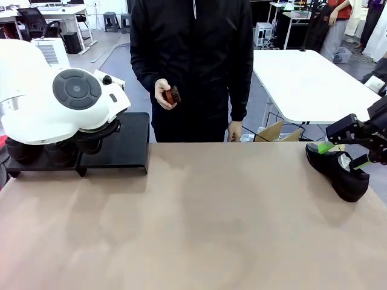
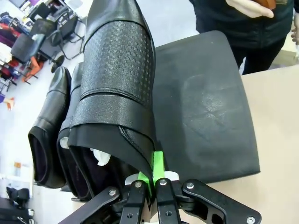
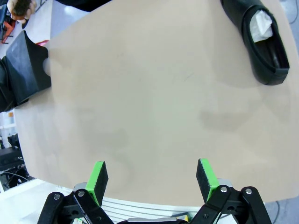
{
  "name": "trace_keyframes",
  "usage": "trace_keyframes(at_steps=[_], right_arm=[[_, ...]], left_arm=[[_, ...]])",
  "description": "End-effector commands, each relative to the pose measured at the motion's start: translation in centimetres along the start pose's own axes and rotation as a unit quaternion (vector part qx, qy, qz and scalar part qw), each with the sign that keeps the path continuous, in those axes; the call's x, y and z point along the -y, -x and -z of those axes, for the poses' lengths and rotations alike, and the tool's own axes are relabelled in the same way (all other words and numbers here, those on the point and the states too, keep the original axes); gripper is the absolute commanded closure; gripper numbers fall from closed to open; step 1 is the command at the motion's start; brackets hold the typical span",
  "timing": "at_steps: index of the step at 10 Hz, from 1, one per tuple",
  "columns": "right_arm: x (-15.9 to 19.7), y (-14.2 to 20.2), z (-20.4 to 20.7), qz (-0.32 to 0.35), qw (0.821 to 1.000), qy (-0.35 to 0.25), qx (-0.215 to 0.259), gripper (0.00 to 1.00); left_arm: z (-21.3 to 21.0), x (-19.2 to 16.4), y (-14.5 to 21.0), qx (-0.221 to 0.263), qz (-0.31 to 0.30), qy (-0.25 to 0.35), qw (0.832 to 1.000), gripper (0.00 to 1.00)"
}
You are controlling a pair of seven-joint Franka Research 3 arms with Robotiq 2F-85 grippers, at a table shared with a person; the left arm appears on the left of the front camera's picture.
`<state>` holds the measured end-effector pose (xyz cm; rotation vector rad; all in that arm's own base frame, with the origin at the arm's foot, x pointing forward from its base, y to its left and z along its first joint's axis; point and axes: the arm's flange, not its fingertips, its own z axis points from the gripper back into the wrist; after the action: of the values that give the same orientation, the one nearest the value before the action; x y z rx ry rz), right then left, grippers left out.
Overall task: Organize the shoes by placing them on the stand.
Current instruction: Place the Shoe from the middle of the table onto the Shoes Stand.
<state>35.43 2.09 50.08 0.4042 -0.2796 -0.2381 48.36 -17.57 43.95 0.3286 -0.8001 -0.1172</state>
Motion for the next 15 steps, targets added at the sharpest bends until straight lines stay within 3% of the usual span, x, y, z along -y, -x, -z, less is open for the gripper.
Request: trace_keyframes(at_steps=[1, 3, 4, 15], right_arm=[[0.0, -0.1, 0.0, -0.002, 1.0, -0.005, -0.001, 0.0], [0.0, -0.1, 0.0, -0.002, 1.0, -0.005, -0.001, 0.0], [0.0, -0.1, 0.0, -0.002, 1.0, -0.005, -0.001, 0.0], [0.0, -0.1, 0.0, -0.002, 1.0, -0.005, -0.001, 0.0]], left_arm=[[1.9, 0.5, -0.4, 0.006, -0.014, -0.012, 1.0, 1.0], [1.9, 0.8, -0.4, -0.027, -0.037, -0.033, 0.998, 1.0], [1.4, -0.1, 0.2, -0.012, -0.009, 0.001, 1.0, 1.0], [4.3, 0.9, -0.8, -0.039, 0.002, -0.007, 0.999, 1.0]])
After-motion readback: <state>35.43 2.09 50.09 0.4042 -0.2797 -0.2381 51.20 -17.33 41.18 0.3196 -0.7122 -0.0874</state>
